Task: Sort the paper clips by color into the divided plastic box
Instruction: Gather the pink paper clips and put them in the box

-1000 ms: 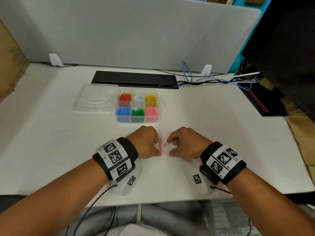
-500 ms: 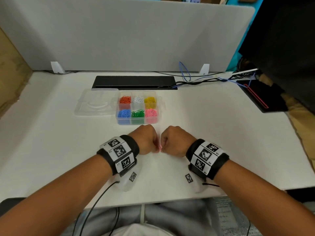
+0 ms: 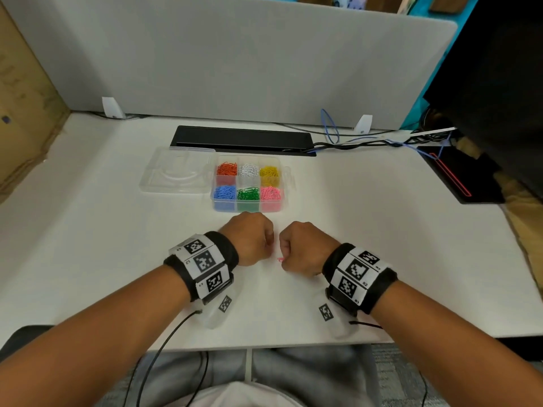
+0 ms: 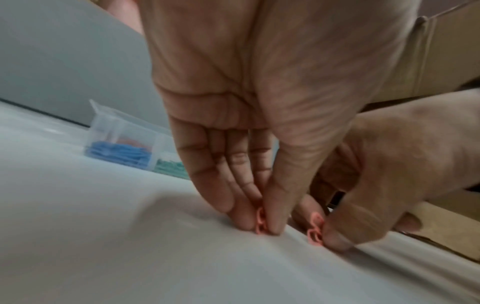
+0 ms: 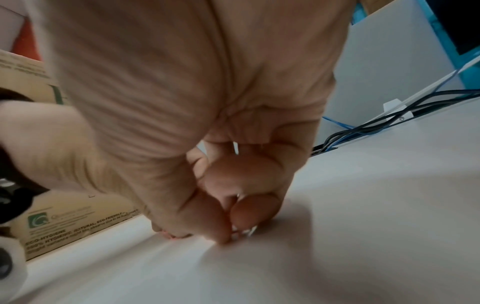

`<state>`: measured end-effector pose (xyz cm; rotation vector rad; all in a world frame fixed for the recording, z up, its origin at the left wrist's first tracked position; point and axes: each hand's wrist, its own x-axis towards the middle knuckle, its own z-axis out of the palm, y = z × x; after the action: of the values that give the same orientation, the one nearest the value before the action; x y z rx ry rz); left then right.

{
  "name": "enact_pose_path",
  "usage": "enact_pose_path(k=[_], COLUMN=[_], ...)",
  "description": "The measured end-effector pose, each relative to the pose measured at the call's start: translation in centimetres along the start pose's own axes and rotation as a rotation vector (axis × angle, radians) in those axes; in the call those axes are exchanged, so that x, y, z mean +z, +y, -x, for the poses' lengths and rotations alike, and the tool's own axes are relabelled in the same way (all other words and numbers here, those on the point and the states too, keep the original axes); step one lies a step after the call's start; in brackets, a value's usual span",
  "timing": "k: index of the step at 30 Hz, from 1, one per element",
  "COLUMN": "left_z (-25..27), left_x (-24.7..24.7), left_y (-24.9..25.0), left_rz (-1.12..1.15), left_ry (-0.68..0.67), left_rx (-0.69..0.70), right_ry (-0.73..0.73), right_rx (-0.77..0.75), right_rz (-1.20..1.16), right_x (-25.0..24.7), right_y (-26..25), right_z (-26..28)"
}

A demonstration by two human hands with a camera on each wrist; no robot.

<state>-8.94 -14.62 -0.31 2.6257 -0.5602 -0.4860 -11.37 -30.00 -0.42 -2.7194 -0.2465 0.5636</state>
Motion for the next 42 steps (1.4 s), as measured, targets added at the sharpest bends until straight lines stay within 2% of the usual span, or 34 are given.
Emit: enact_pose_path(k=[5, 7, 10, 12, 18, 23, 26, 31, 34, 36, 39, 40, 42], left_z=[0.0, 0.0, 0.0, -0.4, -2.5, -4.9, -6.2, -7.1, -7.1, -7.0, -6.6, -6.5, -6.0], left_x=[-1.0, -1.5, -1.9, -2.3, -4.5, -5.9, -6.2, -6.2, -7.3, -8.8, -10.9, -11.2, -10.7], left_y=[-2.0, -2.8, -3.1, -2.8, -1.1, 0.1, 0.7, 0.6, -1.3, -3.6, -8.9, -10.9, -14.3], left_rz=[0.194, 0.3, 0.4, 0.428, 0.485, 0.514, 0.467, 0.243, 0.256, 0.242, 0.149, 0.092, -0.046], left_ry=[0.049, 0.094, 0.163, 0.2, 0.36, 0.435, 0.439, 0.287, 0.339, 0.424, 0.553, 0.529, 0.302], left_rx=[-0.031, -0.055, -0.042, -0.036, -0.046, -0.096, -0.119, -0.162, -0.074, -0.088, -0.261, -0.344, -0.474], right_ry=[0.007, 0.054, 0.287, 0.412, 0.34, 0.511, 0.522, 0.509, 0.502, 0.504, 0.514, 0.519, 0.527], right_rx=[-0.02, -0.033, -0.063, -0.029, 0.138, 0.094, 0.098, 0.151, 0.171, 0.172, 0.148, 0.129, 0.078], right_rz=[-0.066, -0.129, -0.241, -0.309, -0.399, -0.534, -0.58, -0.63, -0.647, -0.661, -0.662, -0.647, -0.626], right_x=[0.1, -1.0, -4.2, -6.3, -6.6, -5.4, -4.5, -3.0, -2.4, -2.2, -2.3, -2.4, -2.7], right_y=[-0.3, -0.4, -0.7, -1.1, -0.8, 1.4, 3.0, 5.3, 6.1, 6.4, 6.3, 6.0, 5.2], right_z=[0.0, -0.2, -1.9, -3.7, -8.0, -6.8, -5.5, -4.1, -3.6, -3.5, -3.6, -3.7, -4.0])
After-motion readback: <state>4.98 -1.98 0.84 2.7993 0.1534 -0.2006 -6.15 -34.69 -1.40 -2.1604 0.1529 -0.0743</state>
